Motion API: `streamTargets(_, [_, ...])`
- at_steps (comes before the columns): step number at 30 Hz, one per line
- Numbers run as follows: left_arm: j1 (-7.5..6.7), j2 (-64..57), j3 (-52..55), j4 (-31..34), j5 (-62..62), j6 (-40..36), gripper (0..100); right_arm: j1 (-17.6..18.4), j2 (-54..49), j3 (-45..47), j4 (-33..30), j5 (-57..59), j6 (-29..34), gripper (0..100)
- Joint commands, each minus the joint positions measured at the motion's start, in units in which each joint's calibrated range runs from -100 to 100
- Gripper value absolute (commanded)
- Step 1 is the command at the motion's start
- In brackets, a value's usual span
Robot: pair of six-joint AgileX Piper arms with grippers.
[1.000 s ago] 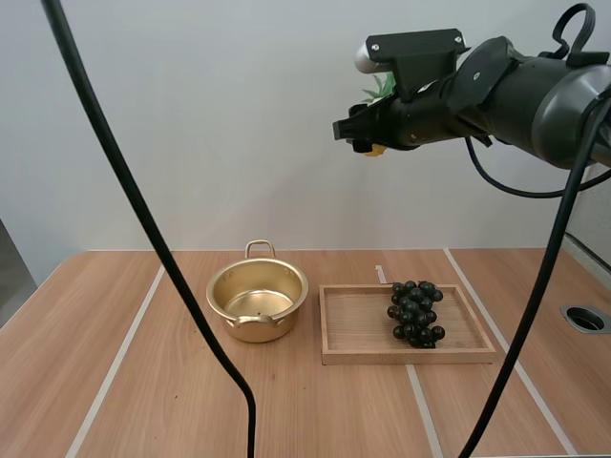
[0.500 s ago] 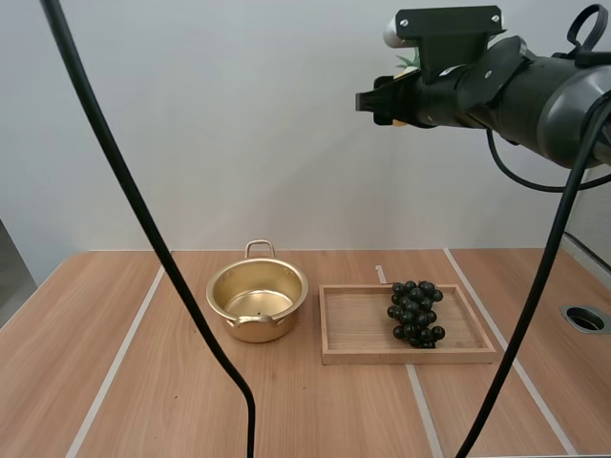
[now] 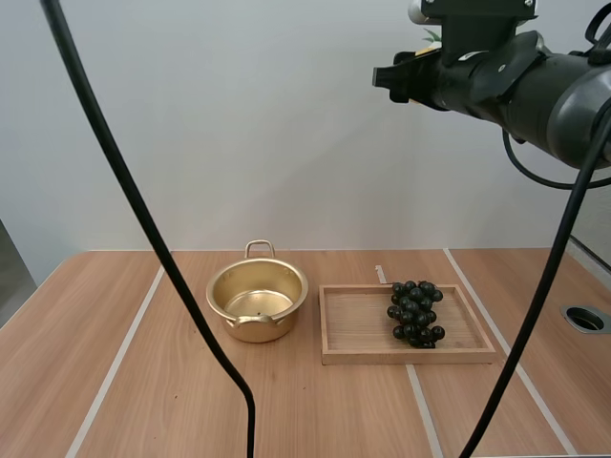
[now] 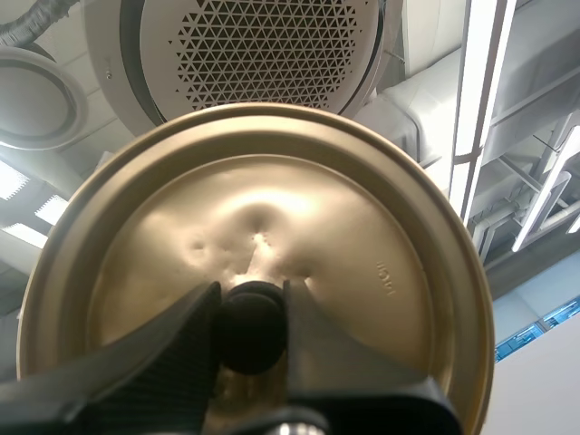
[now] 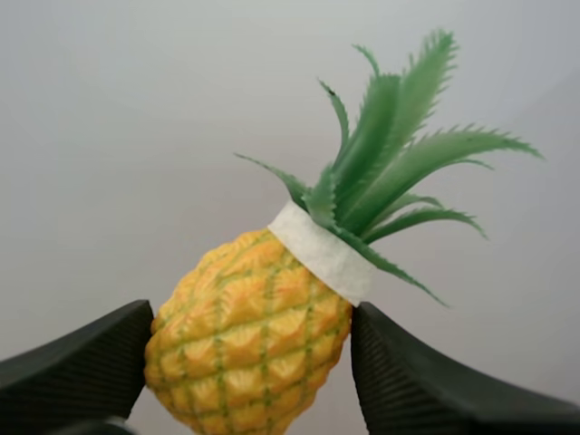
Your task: Open the pot, put the pineapple inside, and close it
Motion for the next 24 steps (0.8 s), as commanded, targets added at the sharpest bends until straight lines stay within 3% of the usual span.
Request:
streamTargets(1, [-0.01, -0.4, -0.1, 0.1, -0.3, -0.1, 0, -0.2, -1.0, -0.5, 0.2, -1.6, 0.1, 0])
streamTargets(24, [-0.01, -0.4, -0.1, 0.1, 1.2, -0.1, 0, 0.1, -1.0, -0.5, 0.6, -1.4, 0.0, 0])
